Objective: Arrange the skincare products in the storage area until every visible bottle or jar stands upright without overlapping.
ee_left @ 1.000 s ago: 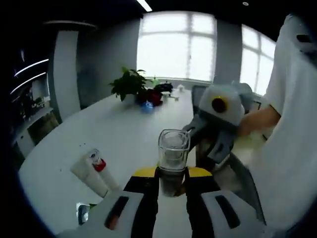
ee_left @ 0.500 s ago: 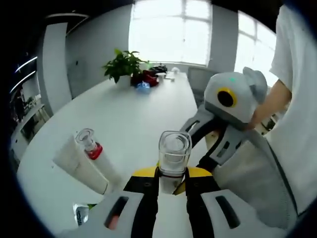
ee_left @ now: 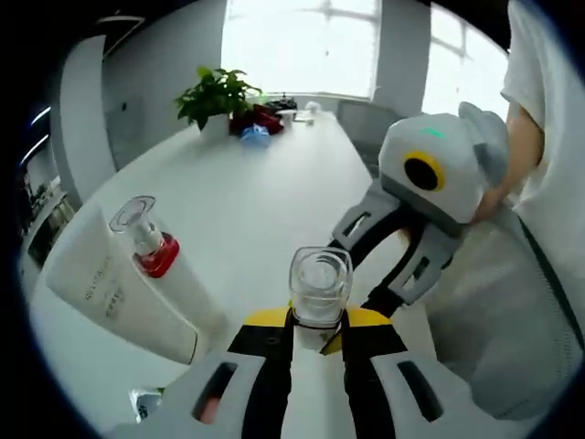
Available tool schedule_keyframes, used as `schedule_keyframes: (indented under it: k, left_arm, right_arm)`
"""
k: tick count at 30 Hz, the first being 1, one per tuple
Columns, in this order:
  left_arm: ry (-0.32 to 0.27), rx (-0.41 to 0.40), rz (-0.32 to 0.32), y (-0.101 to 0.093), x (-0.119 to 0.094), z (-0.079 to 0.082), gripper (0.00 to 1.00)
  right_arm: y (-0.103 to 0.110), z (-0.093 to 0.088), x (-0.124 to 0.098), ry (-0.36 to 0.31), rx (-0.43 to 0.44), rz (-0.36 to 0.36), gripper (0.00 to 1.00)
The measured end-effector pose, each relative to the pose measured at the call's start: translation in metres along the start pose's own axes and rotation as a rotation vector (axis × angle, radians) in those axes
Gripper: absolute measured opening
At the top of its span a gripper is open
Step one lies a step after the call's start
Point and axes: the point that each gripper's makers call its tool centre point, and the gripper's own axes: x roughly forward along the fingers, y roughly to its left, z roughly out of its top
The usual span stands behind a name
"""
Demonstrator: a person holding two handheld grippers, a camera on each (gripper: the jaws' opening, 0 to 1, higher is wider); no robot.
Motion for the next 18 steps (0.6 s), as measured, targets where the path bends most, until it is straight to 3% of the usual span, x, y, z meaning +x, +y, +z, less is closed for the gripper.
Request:
schedule_keyframes:
  k: [5, 18]
  left_arm:
    - [0.018, -0.006, 0.012, 0.011, 0.008, -0.007, 0.17]
    - [0.044, 0.001, 0.026, 0.026, 0.017, -0.015, 0.17]
  right_arm:
    - [-0.007, -0.008, 0.011, -0.007, 0.031, -0.007, 0.23]
    - [-0.019, -0.015, 0.026, -0.018, 0.003, -0.044, 0.23]
